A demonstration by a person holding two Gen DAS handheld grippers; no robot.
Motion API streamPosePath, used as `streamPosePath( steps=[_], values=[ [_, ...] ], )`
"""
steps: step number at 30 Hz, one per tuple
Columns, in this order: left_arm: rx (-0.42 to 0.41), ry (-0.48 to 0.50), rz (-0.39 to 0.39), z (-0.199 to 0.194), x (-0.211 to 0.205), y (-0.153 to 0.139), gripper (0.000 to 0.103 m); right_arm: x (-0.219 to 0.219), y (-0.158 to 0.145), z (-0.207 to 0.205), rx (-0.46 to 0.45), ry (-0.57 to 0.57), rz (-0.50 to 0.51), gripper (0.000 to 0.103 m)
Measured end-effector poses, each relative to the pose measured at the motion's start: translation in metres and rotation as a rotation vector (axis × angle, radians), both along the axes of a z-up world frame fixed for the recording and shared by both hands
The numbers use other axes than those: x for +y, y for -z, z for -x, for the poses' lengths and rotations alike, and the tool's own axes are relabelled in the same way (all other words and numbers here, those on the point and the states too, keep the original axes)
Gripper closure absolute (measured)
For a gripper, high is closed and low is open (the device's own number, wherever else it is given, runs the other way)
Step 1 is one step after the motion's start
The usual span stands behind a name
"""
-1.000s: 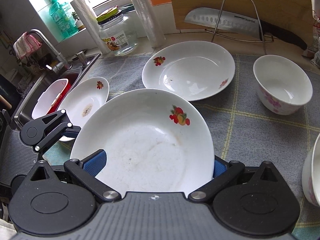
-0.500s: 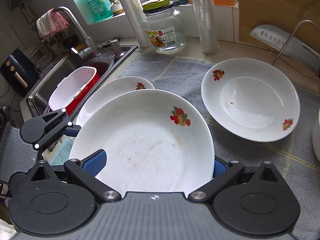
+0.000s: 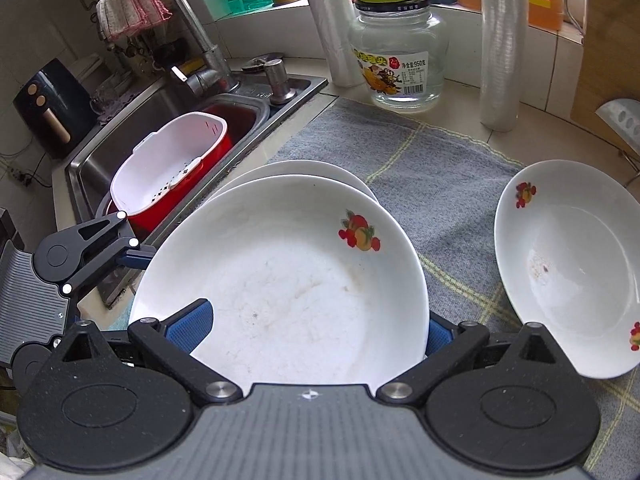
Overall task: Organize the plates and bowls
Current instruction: 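Lower the held plate onto the stained plate with the right gripper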
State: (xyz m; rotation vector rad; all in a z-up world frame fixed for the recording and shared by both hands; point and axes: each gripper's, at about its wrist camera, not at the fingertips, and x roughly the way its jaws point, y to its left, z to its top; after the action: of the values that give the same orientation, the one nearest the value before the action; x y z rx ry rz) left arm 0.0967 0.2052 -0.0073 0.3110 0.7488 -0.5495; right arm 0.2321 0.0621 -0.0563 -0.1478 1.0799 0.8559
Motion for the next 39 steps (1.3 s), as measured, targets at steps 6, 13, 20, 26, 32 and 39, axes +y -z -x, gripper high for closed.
streamPosePath(
  steps=[6, 13, 20, 26, 32, 39],
  values=[
    [0.011, -0.023, 0.012, -0.005, 0.008, 0.002, 0.001, 0.013, 0.002, -0.008, -0.005, -0.021, 0.017, 0.000],
    [0.034, -0.035, 0.015, -0.010, 0.009, 0.004, 0.001, 0.022, 0.008, -0.016, -0.002, -0.032, 0.031, 0.000],
    [0.069, -0.049, 0.036, -0.017, 0.012, 0.004, 0.001, 0.026, 0.011, -0.018, -0.015, -0.048, 0.048, 0.000],
    [0.099, -0.048, 0.018, -0.022, 0.011, 0.000, 0.001, 0.027, 0.012, -0.020, -0.005, -0.048, 0.050, 0.000],
    [0.152, -0.079, 0.027, -0.026, 0.017, 0.003, 0.002, 0.031, 0.013, -0.020, -0.009, -0.049, 0.063, 0.000],
    [0.156, -0.103, 0.008, -0.031, 0.023, 0.005, 0.002, 0.035, 0.014, -0.022, 0.003, -0.046, 0.087, 0.000]
  ],
)
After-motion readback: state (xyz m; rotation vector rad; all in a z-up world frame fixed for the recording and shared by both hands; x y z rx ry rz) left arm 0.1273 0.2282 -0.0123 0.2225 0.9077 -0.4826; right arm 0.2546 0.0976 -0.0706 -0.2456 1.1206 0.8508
